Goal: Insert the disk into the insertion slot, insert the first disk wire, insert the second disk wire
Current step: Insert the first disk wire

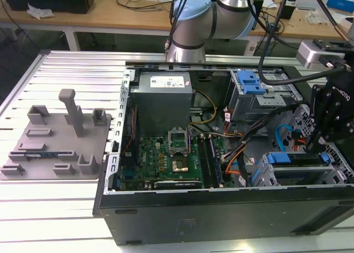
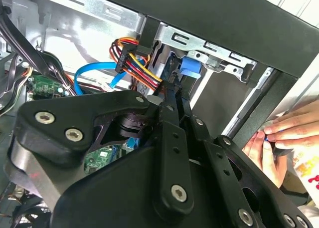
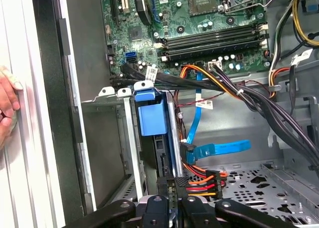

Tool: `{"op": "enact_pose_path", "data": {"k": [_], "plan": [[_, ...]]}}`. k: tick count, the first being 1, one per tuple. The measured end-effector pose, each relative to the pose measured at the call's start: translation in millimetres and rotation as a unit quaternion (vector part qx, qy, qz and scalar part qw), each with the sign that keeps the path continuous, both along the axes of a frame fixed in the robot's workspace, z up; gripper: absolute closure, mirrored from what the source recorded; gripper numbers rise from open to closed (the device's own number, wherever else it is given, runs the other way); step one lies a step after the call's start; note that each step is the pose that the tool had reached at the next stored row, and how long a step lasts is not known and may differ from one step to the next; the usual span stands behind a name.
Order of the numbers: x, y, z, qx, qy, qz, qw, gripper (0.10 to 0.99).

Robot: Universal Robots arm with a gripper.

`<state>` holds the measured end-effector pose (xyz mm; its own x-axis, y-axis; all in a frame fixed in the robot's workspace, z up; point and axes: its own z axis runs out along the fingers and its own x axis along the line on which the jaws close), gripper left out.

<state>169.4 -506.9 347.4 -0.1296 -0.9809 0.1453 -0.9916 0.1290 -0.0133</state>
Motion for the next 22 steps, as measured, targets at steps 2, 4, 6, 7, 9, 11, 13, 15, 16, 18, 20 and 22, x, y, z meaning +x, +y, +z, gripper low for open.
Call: {"op": "enact_pose_path", "data": {"k": [2, 4, 6, 7, 9, 11, 13, 15, 16, 18, 20, 22], "plan": [[0.0, 0.0, -0.3, -0.0008, 0.0, 0.0, 1.0, 0.922], [0.0, 0.0, -0.7, -0.0018, 0.0, 0.001, 1.0, 0.922], [0.1, 0.9, -0.9, -0.0024, 0.0, 0.006, 1.0, 0.922], [0.1, 2.0, -0.8, -0.0025, 0.0, 0.011, 0.9999, 0.922], [0.0, 2.4, -0.8, -0.0025, 0.0, 0.02, 0.9998, 0.922], [0.0, 2.5, -0.8, -0.0025, -0.0001, 0.02, 0.9998, 0.922], [-0.7, 2.4, -0.8, -0.002, -0.0002, 0.02, 0.9998, 0.922], [-0.8, 1.8, -0.8, 0.0066, -0.001, 0.02, 0.9998, 0.922], [-0.9, 1.2, -0.8, 0.0121, -0.0014, 0.02, 0.9997, 0.922], [-1.0, 0.4, -0.8, 0.0157, -0.0014, 0.02, 0.9997, 0.922], [-1.0, 0.4, -0.8, 0.016, -0.0015, 0.02, 0.9997, 0.922], [-0.9, -0.4, -0.8, 0.0159, -0.0015, 0.02, 0.9997, 0.922]]}}
